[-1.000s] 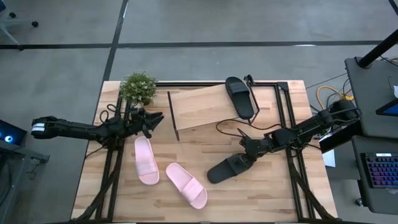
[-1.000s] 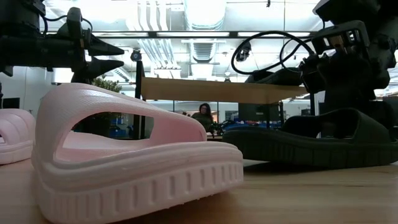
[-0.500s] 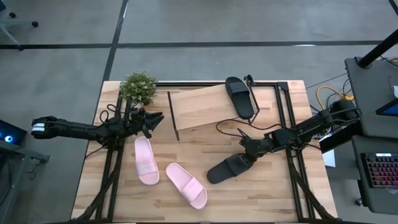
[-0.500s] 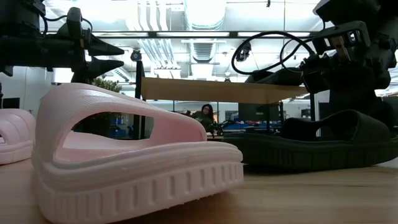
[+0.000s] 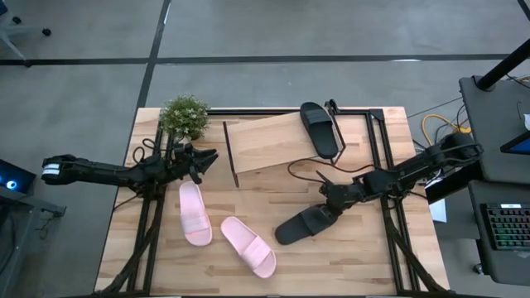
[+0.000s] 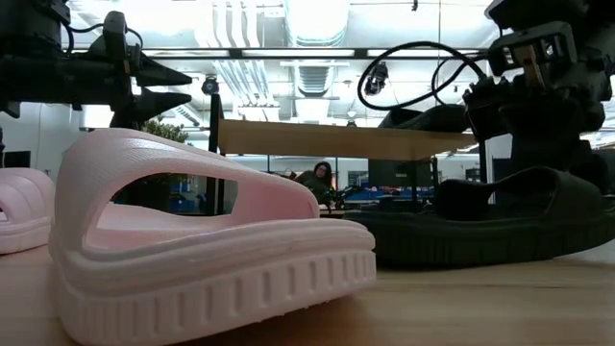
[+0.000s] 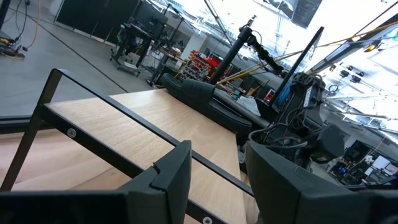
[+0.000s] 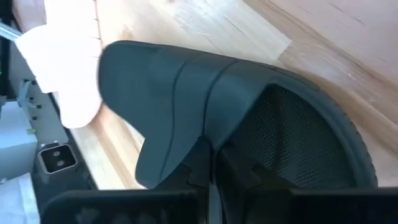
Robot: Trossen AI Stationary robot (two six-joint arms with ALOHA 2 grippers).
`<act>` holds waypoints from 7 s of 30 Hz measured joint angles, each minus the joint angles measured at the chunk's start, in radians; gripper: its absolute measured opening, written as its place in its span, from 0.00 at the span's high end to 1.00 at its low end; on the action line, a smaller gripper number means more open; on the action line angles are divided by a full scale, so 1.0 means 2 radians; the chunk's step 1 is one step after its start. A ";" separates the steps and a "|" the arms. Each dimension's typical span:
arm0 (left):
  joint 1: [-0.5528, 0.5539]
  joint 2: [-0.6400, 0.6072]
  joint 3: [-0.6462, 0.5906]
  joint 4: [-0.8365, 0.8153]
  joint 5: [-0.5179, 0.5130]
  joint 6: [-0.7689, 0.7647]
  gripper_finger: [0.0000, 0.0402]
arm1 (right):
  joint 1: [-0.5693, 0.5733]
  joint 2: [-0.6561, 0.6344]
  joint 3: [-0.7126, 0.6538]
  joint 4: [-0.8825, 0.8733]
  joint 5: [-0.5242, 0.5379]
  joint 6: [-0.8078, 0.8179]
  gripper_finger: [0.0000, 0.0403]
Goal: Pick and place slides into the shelf
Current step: Put the black slipper on the shelf
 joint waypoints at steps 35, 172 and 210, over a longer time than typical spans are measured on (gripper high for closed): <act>0.000 0.000 0.000 0.000 0.000 0.000 0.66 | 0.000 -0.163 0.070 -0.003 0.052 -0.054 0.98; 0.005 0.395 0.433 -0.131 0.215 0.105 0.26 | -0.288 0.191 0.890 -0.751 -0.132 -0.664 0.98; 0.009 0.432 0.472 -0.131 0.221 0.114 0.54 | -0.287 0.191 0.890 -0.751 -0.144 -0.678 0.98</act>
